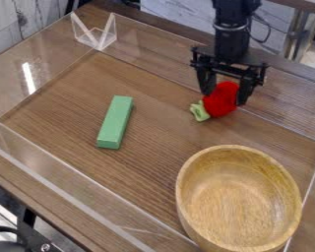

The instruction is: Move the red fruit to the left

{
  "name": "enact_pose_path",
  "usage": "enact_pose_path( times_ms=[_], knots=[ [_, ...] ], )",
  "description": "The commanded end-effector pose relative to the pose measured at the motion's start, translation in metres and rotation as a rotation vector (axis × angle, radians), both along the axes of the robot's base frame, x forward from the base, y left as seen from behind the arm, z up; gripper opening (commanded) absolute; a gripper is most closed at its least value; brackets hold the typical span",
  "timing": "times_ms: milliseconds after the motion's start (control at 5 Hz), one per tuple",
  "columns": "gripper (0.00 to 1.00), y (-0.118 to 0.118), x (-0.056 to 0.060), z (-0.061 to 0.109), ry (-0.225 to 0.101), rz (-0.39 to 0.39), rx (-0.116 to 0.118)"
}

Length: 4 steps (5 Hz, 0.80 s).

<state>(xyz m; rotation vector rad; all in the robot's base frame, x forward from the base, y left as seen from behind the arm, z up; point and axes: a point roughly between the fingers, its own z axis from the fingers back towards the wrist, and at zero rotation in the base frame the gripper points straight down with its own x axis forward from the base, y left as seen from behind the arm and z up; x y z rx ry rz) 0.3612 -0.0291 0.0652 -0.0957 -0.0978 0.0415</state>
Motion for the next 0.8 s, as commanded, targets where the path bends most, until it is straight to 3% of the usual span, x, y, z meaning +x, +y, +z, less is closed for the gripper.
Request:
enact_pose_path(
  times_ms=[0, 200, 400, 600],
  knots=[
    [1.0, -0.005, 0.007, 0.014, -0.059, -0.019, 0.005],
    [0.0, -0.01, 0.011, 0.011, -0.058, -0.073, 0.004],
    [0.0, -0.014, 0.015, 0.017, -0.068, -0.119, 0.0],
    [0.0, -0.011, 0.015, 0.035, -0.092, -0.065, -0.007]
  ],
)
